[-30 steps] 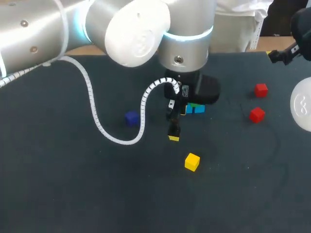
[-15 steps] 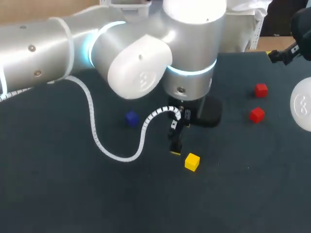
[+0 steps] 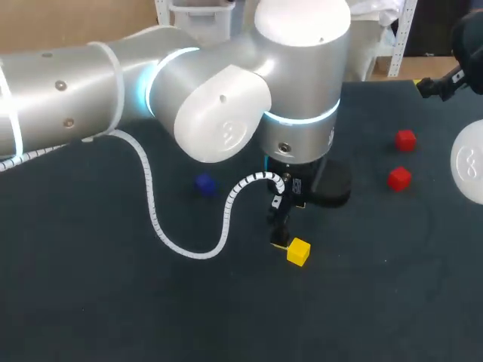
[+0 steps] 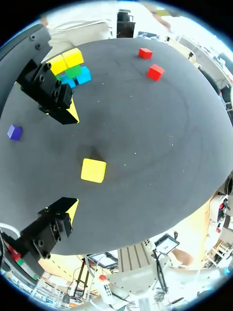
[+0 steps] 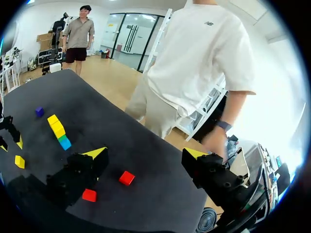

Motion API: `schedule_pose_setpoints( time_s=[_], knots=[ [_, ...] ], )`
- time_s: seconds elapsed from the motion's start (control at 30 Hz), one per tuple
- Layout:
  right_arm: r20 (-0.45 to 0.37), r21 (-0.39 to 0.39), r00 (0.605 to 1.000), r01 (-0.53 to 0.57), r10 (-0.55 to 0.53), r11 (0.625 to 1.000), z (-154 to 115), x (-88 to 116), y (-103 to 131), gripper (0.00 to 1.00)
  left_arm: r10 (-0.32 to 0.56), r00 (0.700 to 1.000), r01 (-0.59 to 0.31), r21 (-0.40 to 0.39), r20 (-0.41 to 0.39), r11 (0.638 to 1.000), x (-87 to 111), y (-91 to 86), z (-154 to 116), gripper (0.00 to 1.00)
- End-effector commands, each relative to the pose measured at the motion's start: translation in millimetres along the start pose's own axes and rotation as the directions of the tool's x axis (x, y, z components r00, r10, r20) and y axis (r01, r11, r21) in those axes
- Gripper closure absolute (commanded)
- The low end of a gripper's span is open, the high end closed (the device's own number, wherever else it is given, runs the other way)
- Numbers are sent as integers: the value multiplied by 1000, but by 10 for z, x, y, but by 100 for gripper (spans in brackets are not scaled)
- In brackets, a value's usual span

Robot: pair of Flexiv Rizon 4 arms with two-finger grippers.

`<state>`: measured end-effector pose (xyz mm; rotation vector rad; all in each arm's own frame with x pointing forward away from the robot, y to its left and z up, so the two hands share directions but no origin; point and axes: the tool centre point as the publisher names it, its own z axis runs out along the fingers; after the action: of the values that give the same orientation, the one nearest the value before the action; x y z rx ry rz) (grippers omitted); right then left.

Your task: Place the blue cubes, place green cubes on the blue cubes, place the yellow cubes on the green cubes, then place the red cubes on the yellow cubes, and place purple cube on the red cubes.

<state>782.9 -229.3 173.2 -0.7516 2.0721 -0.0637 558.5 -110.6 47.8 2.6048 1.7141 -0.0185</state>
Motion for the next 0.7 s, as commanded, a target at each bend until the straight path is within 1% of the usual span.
schedule_pose_setpoints(
  time_s=[0.03, 0.07, 0.27, 0.5, 0.7],
  knots=[
    [-1, 2, 1000, 1, -1, 1000, 0, 1, 2, 0, 40, 999, -40, 25, 8, 999, -57, 16, 51, 0],
    [-1, 2, 1000, 1, -1, 1000, 0, 1, 2, 0, 54, 999, -54, 47, 9, 997, -70, 5, 70, 0],
    [-1, 2, 1000, 1, -1, 1000, 0, 1, 2, 0, 89, 996, -88, 82, 1, 993, -85, -11, 186, 0],
    [-1, 2, 1000, 1, -1, 1000, 0, 1, 2, 0, 97, 995, -97, 76, -6, 992, -128, 16, 259, 0],
    [-1, 2, 1000, 1, -1, 1000, 0, 1, 2, 0, 105, 994, -105, 77, 1, 991, -156, -7, 326, 0]
  ],
)
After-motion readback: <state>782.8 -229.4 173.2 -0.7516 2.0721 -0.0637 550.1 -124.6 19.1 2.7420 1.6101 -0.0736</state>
